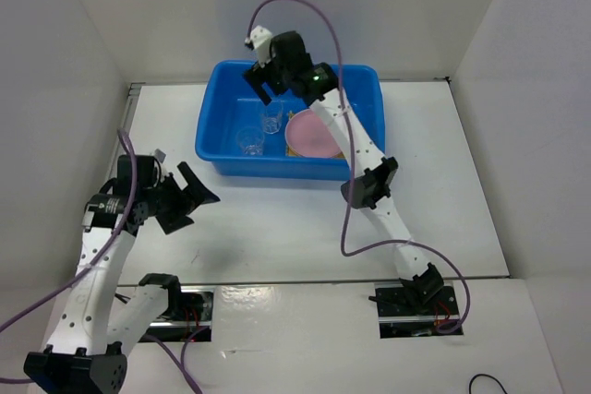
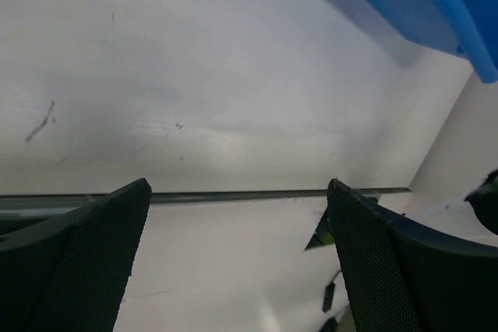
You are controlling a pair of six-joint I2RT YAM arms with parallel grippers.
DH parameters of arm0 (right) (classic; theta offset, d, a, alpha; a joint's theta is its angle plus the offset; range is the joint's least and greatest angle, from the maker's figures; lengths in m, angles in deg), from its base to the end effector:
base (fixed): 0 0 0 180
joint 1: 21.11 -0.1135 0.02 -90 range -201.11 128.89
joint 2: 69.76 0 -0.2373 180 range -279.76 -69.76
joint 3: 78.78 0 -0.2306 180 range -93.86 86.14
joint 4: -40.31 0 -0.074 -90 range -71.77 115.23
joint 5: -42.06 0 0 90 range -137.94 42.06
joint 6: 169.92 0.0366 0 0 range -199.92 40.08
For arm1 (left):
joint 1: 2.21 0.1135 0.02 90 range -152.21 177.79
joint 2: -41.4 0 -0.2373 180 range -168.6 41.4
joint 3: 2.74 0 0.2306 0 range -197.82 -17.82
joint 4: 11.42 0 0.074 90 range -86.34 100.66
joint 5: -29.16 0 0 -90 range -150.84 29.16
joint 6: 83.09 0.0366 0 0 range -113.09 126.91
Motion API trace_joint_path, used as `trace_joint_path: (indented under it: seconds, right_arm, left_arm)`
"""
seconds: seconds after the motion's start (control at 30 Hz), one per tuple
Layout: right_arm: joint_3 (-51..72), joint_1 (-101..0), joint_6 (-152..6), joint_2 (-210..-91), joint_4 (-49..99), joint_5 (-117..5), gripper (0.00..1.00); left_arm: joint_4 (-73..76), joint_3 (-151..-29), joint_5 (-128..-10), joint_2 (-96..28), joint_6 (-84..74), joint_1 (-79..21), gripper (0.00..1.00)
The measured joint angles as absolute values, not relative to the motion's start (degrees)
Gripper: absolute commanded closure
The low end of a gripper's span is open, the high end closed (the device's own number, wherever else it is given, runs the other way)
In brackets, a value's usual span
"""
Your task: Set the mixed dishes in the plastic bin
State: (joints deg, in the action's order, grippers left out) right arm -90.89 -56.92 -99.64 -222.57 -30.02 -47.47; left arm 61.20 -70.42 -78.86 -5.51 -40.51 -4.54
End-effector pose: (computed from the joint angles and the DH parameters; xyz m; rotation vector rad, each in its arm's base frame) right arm 0.4091 0.2948 0.3110 -0.9816 1.8750 0.1589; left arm 0.1401 -0.0170 0.2830 -0.8543 2.4251 -0.7427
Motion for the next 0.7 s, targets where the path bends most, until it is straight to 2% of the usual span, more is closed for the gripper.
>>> trace_joint_path:
  seconds: [0.17,0.3,0.57,0.7]
  right_arm:
    - [-91.28,-55.52,-96.52,-209.63,-34.28,-47.23,0.02]
    - [-88.75,-54.28,-95.69,-199.64,-38.89,-46.51,0.02]
    - [-55.57,-49.01,-96.65,-177.92,-44.55,-45.15,0.02]
    - [-33.17,-44.00,-97.83,-163.43,-44.16,-42.55,0.02]
  left_arm:
    - [58.12,-76.87,-74.73,-5.71,-36.20,-4.54,0.00]
    - [54.01,-77.52,-71.58,-4.90,-33.12,-4.54,0.00]
    - [40.04,-74.86,-66.82,6.29,-26.30,-4.54,0.00]
    - [32.85,-71.88,-63.01,13.50,-24.51,-4.54,0.00]
